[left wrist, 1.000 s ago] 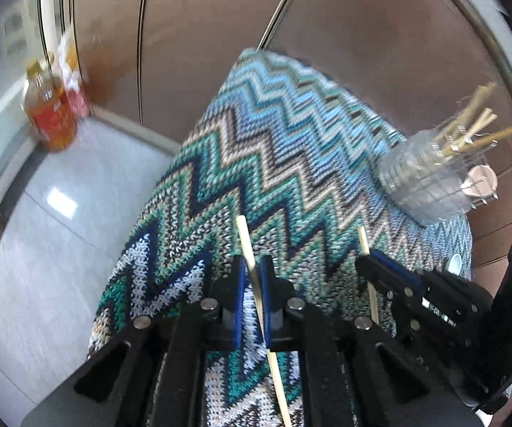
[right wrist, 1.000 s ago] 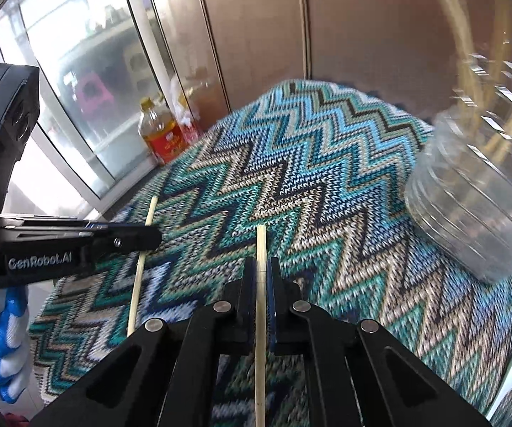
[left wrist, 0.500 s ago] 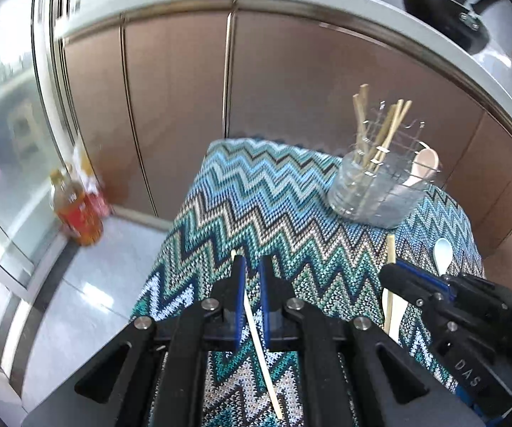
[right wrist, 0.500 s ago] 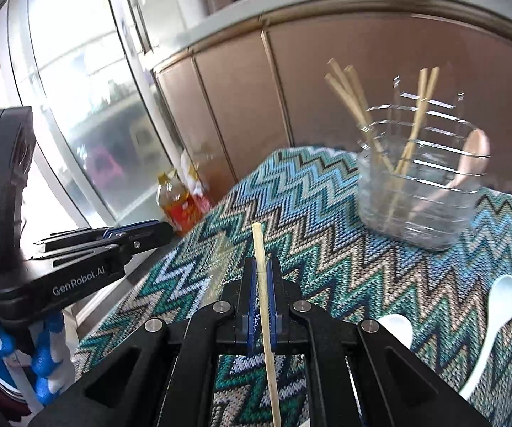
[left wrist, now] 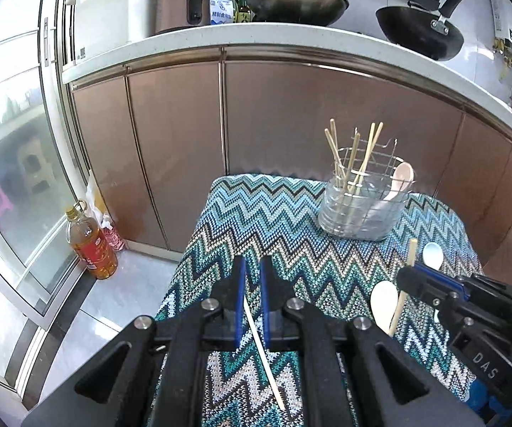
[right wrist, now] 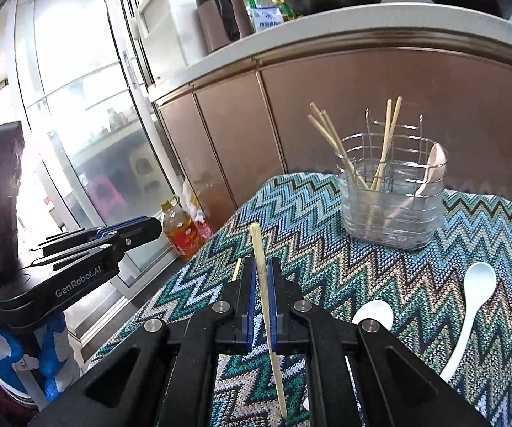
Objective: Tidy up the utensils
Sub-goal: 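Lift both held chopsticks upright and carry them toward the wire holder, then lower the chopsticks into the wire holder and open both tools, then withdraw the open right tool while the left tool grasps a chopstick from the cloth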
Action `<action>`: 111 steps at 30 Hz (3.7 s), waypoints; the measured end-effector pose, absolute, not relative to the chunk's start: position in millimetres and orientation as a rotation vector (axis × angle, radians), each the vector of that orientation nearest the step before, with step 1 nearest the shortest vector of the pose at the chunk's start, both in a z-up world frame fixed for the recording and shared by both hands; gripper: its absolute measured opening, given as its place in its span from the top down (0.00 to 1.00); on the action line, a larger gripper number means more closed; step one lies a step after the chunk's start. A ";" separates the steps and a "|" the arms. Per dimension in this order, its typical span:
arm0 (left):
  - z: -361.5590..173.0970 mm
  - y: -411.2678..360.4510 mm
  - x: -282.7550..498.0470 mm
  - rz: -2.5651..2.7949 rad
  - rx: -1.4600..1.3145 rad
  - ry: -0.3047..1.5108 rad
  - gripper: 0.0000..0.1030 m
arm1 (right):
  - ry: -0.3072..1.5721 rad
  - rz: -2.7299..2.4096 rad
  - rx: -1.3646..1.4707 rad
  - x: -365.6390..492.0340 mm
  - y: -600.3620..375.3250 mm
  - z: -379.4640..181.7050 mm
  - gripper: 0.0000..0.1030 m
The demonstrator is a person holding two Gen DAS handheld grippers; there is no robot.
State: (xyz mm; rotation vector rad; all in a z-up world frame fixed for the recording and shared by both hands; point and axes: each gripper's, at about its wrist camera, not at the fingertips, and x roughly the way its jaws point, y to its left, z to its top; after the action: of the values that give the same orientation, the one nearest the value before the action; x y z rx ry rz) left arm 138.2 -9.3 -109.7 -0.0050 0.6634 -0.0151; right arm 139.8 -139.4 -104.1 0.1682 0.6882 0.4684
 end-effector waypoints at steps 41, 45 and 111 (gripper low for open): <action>-7.6 -74.7 344.2 -0.420 -0.367 0.478 0.93 | 0.242 0.329 0.150 264.6 -226.8 1.8 0.95; -15.0 -66.5 347.8 -0.423 -0.398 0.499 0.93 | 0.238 0.329 0.146 268.0 -227.9 -1.6 0.95; -240.3 21.1 281.6 0.010 -0.266 1.261 0.78 | 0.505 0.140 0.346 99.9 -320.4 -102.9 0.61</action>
State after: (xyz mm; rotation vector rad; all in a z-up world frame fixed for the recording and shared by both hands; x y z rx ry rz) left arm 281.6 21.1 -240.3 -0.2661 1.2611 0.0104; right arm 99.9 -320.4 -102.9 0.3461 0.5054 0.1398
